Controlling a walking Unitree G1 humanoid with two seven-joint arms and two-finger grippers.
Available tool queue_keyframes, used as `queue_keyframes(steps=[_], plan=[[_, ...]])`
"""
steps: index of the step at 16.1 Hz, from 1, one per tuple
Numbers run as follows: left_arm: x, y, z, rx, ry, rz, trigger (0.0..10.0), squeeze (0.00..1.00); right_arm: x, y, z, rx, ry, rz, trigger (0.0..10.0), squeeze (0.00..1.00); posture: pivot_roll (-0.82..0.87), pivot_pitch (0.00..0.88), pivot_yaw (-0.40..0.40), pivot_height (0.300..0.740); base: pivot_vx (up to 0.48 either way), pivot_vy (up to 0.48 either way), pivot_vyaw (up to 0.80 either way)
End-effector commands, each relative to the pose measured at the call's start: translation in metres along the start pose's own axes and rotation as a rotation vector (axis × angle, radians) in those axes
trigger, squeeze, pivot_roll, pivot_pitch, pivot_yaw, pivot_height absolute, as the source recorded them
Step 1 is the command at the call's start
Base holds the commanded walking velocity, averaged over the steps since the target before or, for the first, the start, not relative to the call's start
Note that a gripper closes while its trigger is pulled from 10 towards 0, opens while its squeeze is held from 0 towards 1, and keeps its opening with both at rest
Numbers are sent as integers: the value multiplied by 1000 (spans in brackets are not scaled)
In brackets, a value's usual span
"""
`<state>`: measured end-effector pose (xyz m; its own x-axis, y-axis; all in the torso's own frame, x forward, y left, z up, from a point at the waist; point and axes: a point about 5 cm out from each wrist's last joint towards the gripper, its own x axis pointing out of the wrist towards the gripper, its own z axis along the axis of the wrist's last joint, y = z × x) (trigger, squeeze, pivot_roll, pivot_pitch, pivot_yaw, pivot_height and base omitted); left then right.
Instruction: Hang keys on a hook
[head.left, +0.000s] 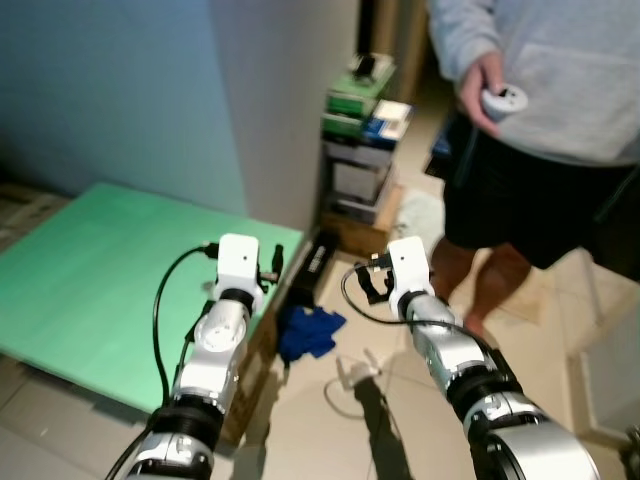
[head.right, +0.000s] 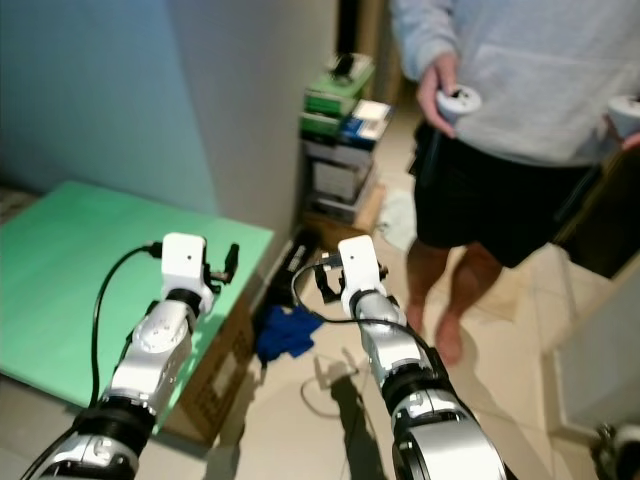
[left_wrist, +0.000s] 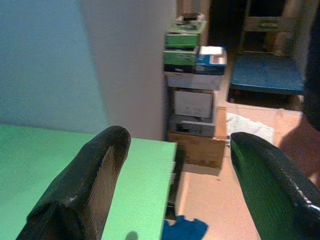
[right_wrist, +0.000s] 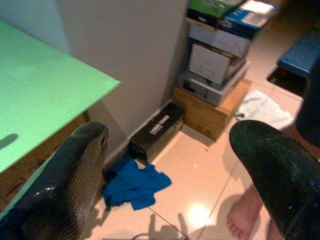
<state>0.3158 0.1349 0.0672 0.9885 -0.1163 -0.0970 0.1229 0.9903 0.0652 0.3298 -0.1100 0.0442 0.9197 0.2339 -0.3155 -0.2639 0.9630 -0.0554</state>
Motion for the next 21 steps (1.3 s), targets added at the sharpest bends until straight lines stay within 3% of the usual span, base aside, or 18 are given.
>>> queue_keyframes(steps=[1, 4, 21], plan=[[2, 1, 4, 7, -8, -5, 10000, 0, 0, 1, 2, -1, -6, 1, 10000, 0, -43, 0, 41, 740, 461, 0, 0], [2, 0, 3, -3, -4, -5, 10000, 0, 0, 4, 4, -16, -26, 35, 10000, 0, -43, 0, 41, 740, 460, 0, 481], [-2, -4, -1, 24, 17, -15, 10000, 0, -2, 8, 0, -12, -16, 67, 10000, 0, -45, 0, 43, 740, 0, 0, 576]])
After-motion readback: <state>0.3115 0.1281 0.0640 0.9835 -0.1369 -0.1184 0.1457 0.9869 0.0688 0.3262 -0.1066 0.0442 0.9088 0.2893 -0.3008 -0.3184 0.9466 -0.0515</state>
